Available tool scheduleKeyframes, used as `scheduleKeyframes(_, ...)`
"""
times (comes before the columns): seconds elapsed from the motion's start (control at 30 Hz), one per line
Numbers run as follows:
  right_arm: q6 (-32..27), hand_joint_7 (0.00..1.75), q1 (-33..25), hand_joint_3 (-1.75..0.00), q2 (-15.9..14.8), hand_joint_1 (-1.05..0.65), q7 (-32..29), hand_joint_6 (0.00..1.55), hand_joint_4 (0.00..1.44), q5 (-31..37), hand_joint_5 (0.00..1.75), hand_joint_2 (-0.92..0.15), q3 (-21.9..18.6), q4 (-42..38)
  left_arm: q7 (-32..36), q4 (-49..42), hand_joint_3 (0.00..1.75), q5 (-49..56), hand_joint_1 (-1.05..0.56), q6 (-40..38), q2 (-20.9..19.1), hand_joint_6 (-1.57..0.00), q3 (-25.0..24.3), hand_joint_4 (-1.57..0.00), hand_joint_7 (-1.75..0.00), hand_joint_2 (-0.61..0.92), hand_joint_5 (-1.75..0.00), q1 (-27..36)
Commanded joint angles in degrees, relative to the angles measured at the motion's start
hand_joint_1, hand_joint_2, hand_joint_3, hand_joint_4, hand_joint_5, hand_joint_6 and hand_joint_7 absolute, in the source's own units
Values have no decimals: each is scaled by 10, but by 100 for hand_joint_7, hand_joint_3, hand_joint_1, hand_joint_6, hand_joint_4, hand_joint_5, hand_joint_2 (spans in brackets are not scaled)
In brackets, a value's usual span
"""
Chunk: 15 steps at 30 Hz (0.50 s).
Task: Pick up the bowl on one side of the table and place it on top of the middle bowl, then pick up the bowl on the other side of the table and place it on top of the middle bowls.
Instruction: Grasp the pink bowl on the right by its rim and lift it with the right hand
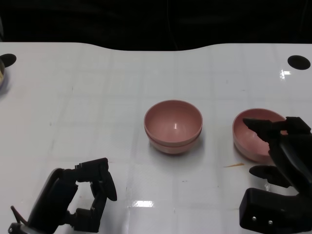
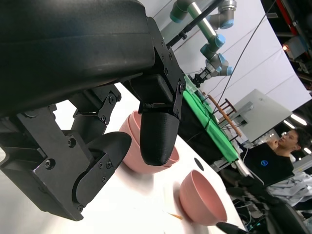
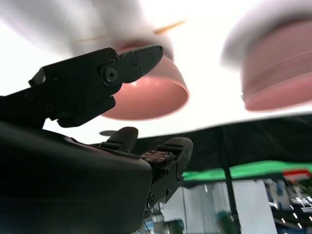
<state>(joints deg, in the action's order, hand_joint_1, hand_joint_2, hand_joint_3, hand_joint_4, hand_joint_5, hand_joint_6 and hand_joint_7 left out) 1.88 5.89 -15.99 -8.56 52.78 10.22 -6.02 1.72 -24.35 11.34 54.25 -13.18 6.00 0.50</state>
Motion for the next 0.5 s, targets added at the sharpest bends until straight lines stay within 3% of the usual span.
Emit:
scheduleKeyframes(0.03,-20,11,34,0,-13,-47,-21,38,19,15,63,-84,21,-52,-7,-4,162,0,0,0,-4,-84,-7,-91,-154,22,-170,-2)
scheduleKeyframes(0.33,-55,4,111,0,-11,-40,-39,46,29,13,45,-84,73,-188,-14,-4,162,-5,-1,-4,-2,-84,-10,-90,-154,22,-171,-2)
scheduleKeyframes(0.43,-52,3,138,0,-9,-34,-49,50,43,3,33,-86,86,-240,-18,-5,162,-9,0,-5,-2,-84,-9,-90,-154,22,-170,-1)
scheduleKeyframes(0.5,-43,4,157,0,-8,-29,-61,55,58,-4,36,-86,94,-277,-18,-4,162,-8,0,-3,-1,-85,-10,-90,-153,22,-170,-1)
